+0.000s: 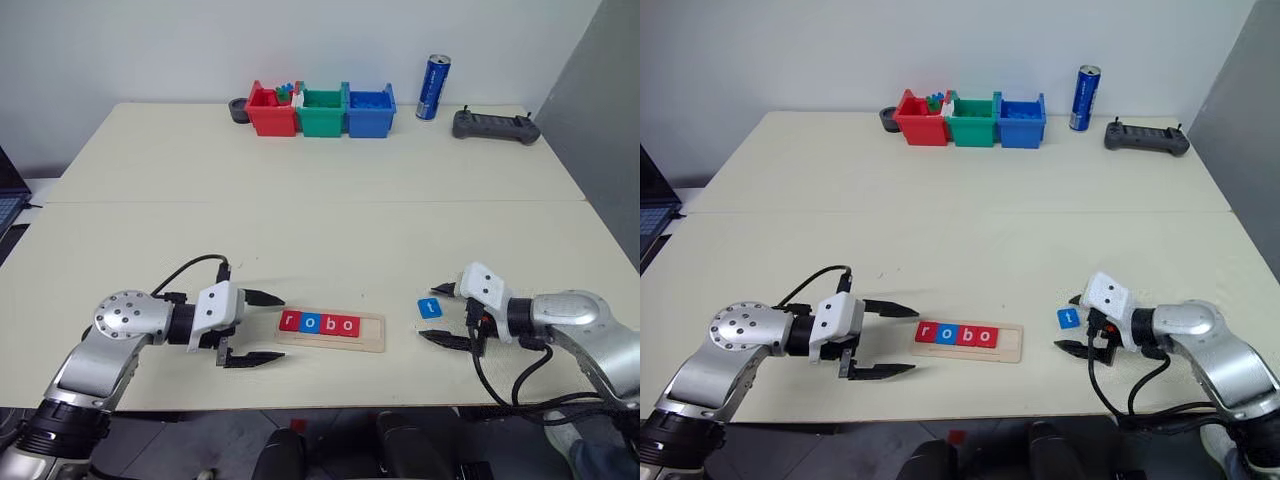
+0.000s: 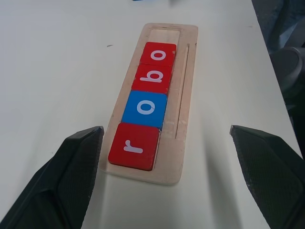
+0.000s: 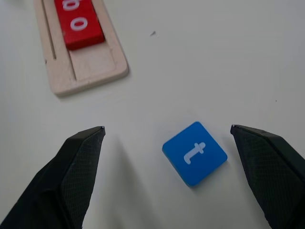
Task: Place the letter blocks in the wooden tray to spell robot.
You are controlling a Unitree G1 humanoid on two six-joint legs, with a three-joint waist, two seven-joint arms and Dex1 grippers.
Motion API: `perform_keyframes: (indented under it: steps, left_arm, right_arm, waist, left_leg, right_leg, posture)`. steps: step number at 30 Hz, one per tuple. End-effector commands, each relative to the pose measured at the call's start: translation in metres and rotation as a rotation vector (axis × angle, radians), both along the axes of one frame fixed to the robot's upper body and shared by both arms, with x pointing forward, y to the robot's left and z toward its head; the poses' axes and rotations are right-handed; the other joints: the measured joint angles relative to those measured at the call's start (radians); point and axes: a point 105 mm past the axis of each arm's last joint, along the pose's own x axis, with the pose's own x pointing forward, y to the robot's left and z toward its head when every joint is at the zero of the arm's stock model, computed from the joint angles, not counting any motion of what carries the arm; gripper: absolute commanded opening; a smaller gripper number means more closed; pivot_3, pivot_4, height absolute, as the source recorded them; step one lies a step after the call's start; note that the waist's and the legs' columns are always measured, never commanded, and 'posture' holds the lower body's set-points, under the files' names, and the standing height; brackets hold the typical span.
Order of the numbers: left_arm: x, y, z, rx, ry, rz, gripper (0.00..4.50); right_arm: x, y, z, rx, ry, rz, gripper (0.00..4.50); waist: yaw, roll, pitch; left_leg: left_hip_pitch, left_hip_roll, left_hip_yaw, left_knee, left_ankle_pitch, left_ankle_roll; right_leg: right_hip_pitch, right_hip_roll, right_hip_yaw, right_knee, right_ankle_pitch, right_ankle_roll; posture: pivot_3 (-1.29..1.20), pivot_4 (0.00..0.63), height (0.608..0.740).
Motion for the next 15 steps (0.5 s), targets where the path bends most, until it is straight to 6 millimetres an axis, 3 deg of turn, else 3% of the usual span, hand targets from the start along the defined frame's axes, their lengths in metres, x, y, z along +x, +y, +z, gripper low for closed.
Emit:
perform_keyframes:
  steps: [1, 9, 12, 15]
  left_arm:
    - [-0.001, 0.001, 0.002, 0.001, -0.026, -0.003, 4.5]
    - [-0.001, 0.001, 0.005, 0.001, -0.031, -0.002, 4.5]
    - [-0.001, 0.0, 0.006, 0.002, -0.033, -0.002, 4.5]
    - [-0.001, 0.0, 0.007, 0.003, -0.034, -0.003, 4.5]
  right_arm:
    - [0.01, -0.001, 0.005, -0.037, -0.044, 0.08, 4.49]
    - [0.024, -0.005, -0.003, -0.077, 0.005, 0.125, 4.49]
    - [0.025, -0.003, -0.004, -0.064, 0.018, 0.128, 3.89]
    - [0.026, -0.001, -0.005, -0.059, 0.024, 0.132, 2.92]
  waist:
    - [0.0, 0.0, 0.0]
    - [0.003, 0.0, 0.0]
    - [0.003, 0.0, 0.0]
    - [0.003, 0.0, 0.0]
  left_leg:
    - [0.0, 0.0, 0.0, 0.0, 0.0, 0.0]
    - [0.0, 0.0, -0.001, 0.0, 0.0, 0.0]
    - [0.0, 0.0, -0.001, 0.0, 0.0, 0.0]
    - [0.0, 0.0, -0.001, 0.0, 0.0, 0.0]
  right_leg:
    - [0.0, 0.0, 0.0, 0.0, 0.0, -0.001]
    - [0.0, 0.0, -0.001, 0.0, 0.001, -0.002]
    - [0.0, 0.0, -0.001, 0.0, 0.001, -0.002]
    - [0.0, 0.0, -0.001, 0.001, 0.001, -0.002]
  posture:
    - [0.0, 0.15, 0.74]
    - [0.0, 0.15, 0.74]
    - [0.0, 0.15, 0.74]
    - [0.0, 0.15, 0.74]
